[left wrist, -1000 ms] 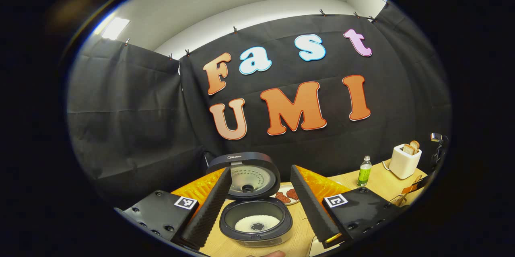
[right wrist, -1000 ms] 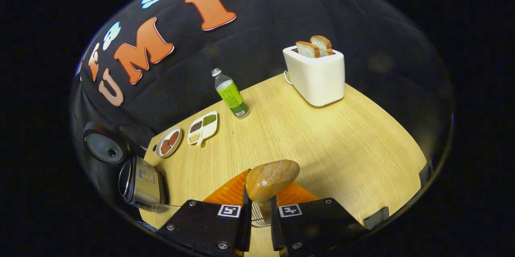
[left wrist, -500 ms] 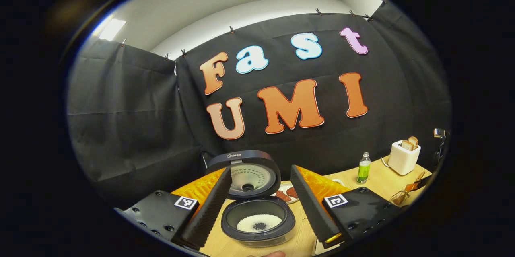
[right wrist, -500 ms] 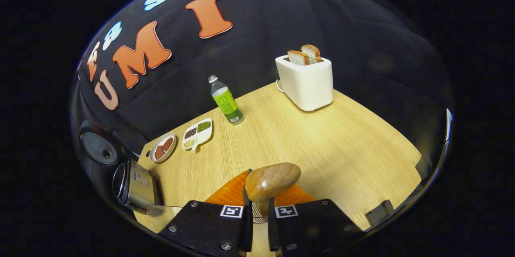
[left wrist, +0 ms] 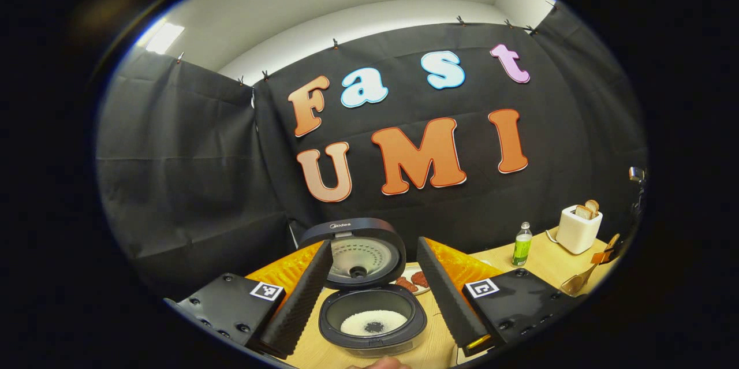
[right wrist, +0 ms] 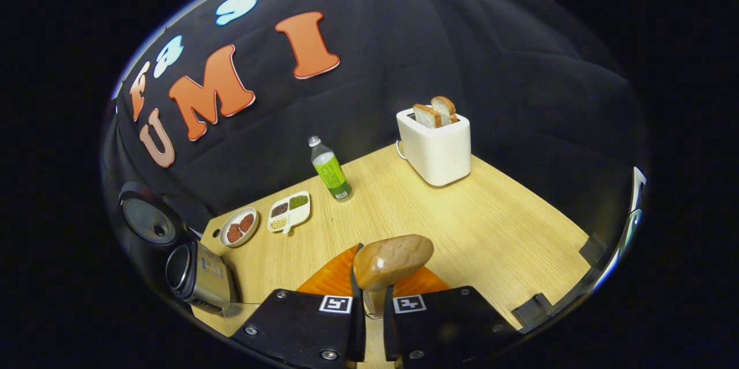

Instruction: Close the left gripper, press the button to open the rice cooker; take a wooden spoon from the chopstick holder with the right hand, scoop a spoonful of rice and pour it into the rice cooker, then put the wooden spoon back into the chopstick holder.

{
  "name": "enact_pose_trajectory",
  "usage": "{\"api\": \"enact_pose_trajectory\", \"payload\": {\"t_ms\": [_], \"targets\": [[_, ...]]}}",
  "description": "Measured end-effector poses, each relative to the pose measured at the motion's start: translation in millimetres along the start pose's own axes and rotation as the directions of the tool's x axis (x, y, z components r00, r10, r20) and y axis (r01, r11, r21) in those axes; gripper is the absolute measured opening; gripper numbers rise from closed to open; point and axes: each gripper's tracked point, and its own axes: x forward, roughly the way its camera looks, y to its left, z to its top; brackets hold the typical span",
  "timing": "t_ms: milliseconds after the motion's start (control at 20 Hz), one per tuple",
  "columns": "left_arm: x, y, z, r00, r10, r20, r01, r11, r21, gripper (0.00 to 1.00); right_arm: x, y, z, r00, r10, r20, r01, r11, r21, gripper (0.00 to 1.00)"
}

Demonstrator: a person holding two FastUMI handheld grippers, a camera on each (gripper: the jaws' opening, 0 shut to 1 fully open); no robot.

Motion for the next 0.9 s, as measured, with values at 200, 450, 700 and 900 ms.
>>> {"api": "enact_pose_trajectory", "payload": {"t_ms": [200,450,700,900], "targets": [[3,12,-3,1.000,0.003,0.003,-0.003,1.000,-0.030,0.99,-32,28,20,0.997,0.060,0.042,-0.060,0.998,-0.010,0.11],[5,18,-7,1.000,-0.012,0.010,0.013,0.999,-0.030,0.93,-61,90,0,0.984,0.178,-0.003,-0.178,0.983,-0.049,0.11],[5,25,-22,0.999,-0.037,-0.016,0.036,0.999,-0.019,0.93,-62,134,-44,0.973,0.218,-0.072,-0.226,0.964,-0.139,0.12],[7,34,-30,0.999,-0.028,-0.029,0.027,1.000,-0.016,1.00,-48,132,-69,0.984,0.151,-0.089,-0.169,0.954,-0.249,0.12]]}}
